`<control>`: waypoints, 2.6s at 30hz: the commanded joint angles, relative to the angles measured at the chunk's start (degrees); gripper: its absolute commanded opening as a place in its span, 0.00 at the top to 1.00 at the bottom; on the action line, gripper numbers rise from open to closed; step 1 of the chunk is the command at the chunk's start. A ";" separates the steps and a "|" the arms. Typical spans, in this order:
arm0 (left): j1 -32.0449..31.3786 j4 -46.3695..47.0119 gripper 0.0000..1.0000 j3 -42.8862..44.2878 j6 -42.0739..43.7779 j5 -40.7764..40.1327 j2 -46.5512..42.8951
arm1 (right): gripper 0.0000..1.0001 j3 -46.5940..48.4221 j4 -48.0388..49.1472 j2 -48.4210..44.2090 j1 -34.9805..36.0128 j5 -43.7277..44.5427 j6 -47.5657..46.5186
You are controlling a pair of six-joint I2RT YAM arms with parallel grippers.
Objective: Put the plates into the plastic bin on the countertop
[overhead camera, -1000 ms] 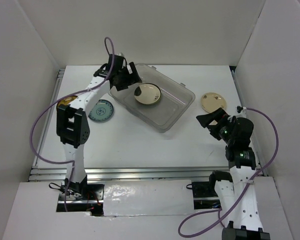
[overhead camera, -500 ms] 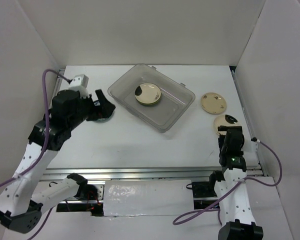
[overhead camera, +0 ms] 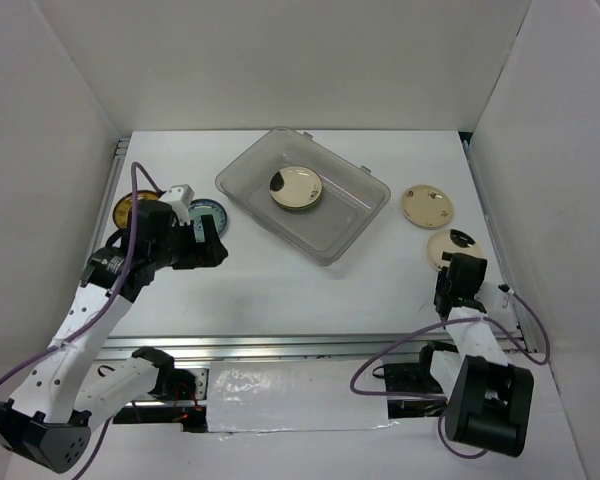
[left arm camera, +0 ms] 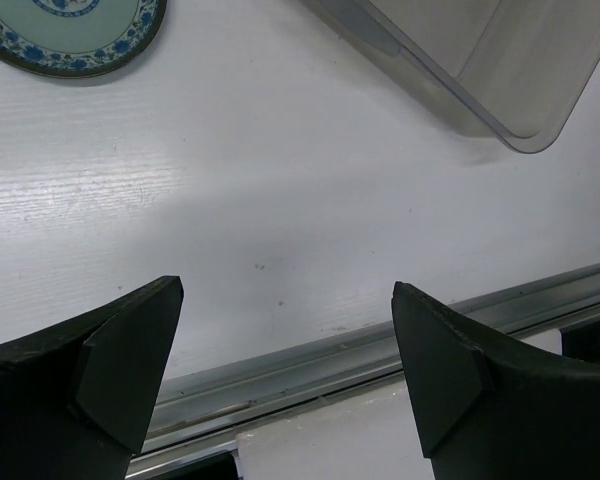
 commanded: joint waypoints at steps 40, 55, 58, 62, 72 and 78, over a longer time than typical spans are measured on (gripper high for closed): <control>13.62 7.25 0.01 -5.82 -0.61 -1.03 -3.73 | 1.00 34.32 -1.82 19.69 17.67 -30.95 -22.04; 14.41 6.99 0.01 -6.44 -1.14 -1.91 -3.56 | 1.00 83.66 -18.43 64.04 33.35 -37.29 -29.20; 14.41 7.25 0.01 -6.61 -1.05 -1.82 -4.00 | 0.97 82.96 -16.68 64.31 33.26 -36.41 -28.94; 14.41 7.51 0.01 -6.70 -0.70 -1.82 -3.82 | 0.18 83.40 -14.92 62.66 33.17 -38.96 -30.60; 14.33 7.25 0.01 -6.62 -1.31 -1.91 -4.87 | 0.00 55.40 -13.53 31.12 17.75 -20.27 -29.57; 14.41 7.07 0.01 -6.62 -1.49 -4.20 -5.23 | 0.01 33.15 7.37 26.08 0.33 -23.82 -23.49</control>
